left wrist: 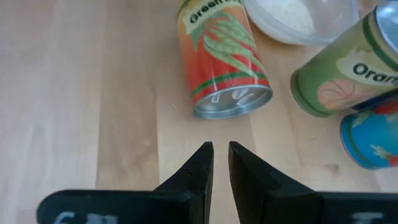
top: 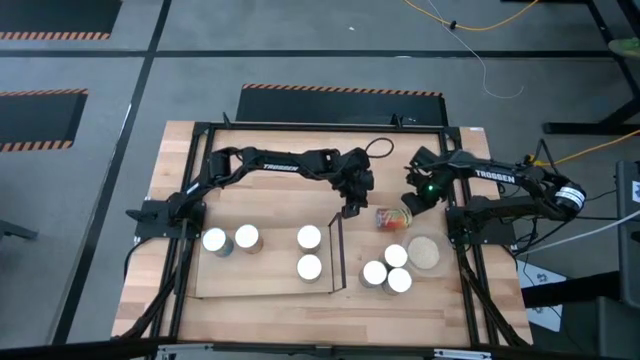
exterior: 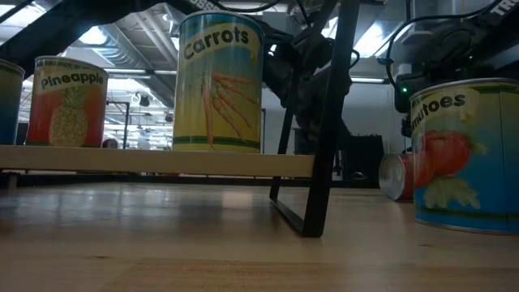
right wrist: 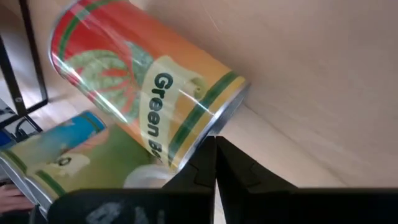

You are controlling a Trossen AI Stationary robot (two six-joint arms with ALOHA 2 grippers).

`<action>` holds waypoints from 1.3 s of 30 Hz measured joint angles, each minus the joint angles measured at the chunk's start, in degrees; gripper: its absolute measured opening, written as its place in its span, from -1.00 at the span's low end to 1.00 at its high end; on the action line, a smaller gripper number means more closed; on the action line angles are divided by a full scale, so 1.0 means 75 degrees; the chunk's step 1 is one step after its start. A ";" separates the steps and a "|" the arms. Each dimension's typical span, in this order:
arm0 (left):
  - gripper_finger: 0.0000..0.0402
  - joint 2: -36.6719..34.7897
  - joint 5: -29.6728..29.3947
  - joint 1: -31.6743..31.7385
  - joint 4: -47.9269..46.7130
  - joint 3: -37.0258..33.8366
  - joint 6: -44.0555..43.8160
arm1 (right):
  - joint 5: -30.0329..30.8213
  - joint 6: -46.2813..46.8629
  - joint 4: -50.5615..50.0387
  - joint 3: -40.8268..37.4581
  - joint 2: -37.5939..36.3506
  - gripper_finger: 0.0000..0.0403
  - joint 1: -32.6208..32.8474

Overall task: Pick and place cans onto a shelf
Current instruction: Put the green bean can on the shelf

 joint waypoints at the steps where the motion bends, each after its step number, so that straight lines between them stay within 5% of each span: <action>1: -0.78 0.0000 -0.0002 -0.0007 -0.0079 0.0000 0.0003 | 0.0000 0.0097 0.0108 0.0000 0.0000 -0.95 0.0045; 27: -0.78 0.0491 -0.0201 -0.0621 -0.0116 -0.0006 0.0467 | -0.0020 0.0788 0.1404 0.0000 -0.0003 -0.95 0.0661; 39: -0.78 0.0487 -0.1335 -0.0609 -0.0122 -0.0006 0.0466 | -0.0669 0.0879 0.2098 0.0003 -0.0003 -0.95 0.0661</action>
